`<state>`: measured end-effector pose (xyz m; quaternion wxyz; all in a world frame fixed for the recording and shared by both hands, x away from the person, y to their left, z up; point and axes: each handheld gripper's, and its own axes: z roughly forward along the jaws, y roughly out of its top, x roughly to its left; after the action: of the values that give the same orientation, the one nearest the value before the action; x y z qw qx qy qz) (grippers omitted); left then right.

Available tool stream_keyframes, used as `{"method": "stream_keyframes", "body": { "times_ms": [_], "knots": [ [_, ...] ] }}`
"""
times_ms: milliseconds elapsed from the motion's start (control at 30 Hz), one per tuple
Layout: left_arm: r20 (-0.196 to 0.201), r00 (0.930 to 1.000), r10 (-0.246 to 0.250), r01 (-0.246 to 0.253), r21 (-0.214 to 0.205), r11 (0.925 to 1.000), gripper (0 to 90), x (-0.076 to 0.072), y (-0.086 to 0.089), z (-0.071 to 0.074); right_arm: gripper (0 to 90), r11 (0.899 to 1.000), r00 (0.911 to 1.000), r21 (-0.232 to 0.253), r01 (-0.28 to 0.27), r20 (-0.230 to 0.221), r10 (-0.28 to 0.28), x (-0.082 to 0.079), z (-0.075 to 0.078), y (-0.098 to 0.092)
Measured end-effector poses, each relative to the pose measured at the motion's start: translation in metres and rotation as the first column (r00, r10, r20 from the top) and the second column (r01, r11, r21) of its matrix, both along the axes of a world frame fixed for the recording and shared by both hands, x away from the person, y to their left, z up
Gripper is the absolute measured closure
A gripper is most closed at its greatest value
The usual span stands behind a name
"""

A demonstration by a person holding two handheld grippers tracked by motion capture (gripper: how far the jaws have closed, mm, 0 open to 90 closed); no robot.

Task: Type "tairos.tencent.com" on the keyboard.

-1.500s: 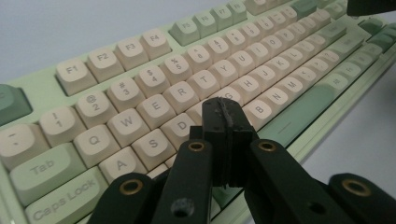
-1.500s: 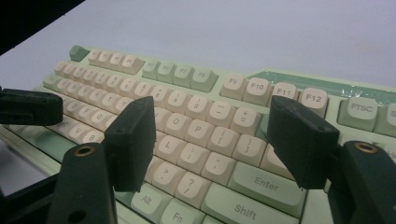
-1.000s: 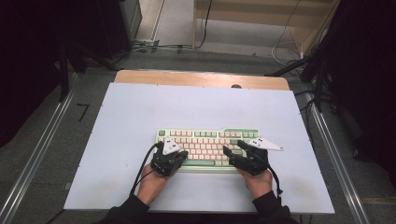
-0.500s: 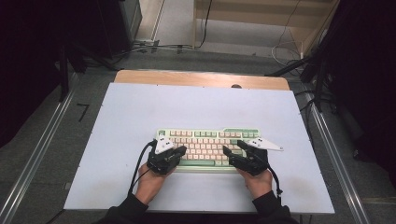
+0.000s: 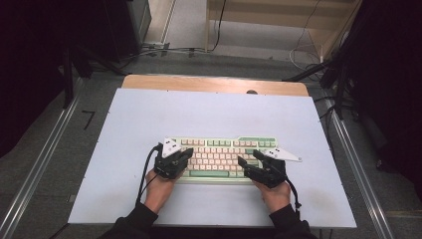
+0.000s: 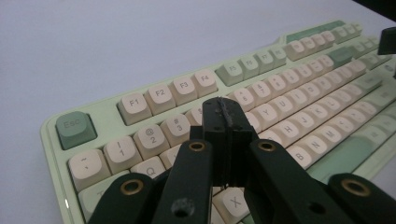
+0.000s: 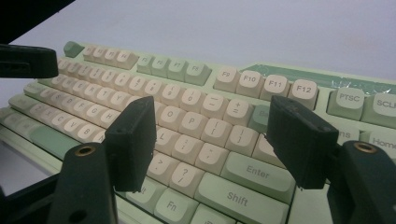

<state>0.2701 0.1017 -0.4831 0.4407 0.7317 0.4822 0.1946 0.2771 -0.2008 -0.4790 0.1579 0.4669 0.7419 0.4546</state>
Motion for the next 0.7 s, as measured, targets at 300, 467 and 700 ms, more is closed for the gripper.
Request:
{"method": "stream_keyframes", "body": {
  "times_ms": [300, 467, 700],
  "knots": [
    [-0.031, 0.9995, 0.008, -0.007, 0.042, 0.9991, 90.0, 0.009, -0.006, -0.0066, 31.6, 1.0, 0.9999, -0.003, 0.011, -0.003, -0.011, -0.0018, -0.0003, -0.0028],
    [-0.042, 0.9991, 0.01, -0.008, 0.051, 0.9987, 90.0, 0.0104, -0.0068, -0.0082, 31.6, 1.0, 0.9999, -0.004, 0.012, -0.004, -0.012, -0.0022, -0.0003, -0.0036],
    [-0.053, 0.9986, 0.009, -0.006, 0.058, 0.9983, 90.0, 0.0112, -0.0081, -0.0091, 31.6, 1.0, 0.9999, -0.005, 0.012, -0.007, -0.013, -0.0024, -0.0004, -0.0037]
  ]
}}
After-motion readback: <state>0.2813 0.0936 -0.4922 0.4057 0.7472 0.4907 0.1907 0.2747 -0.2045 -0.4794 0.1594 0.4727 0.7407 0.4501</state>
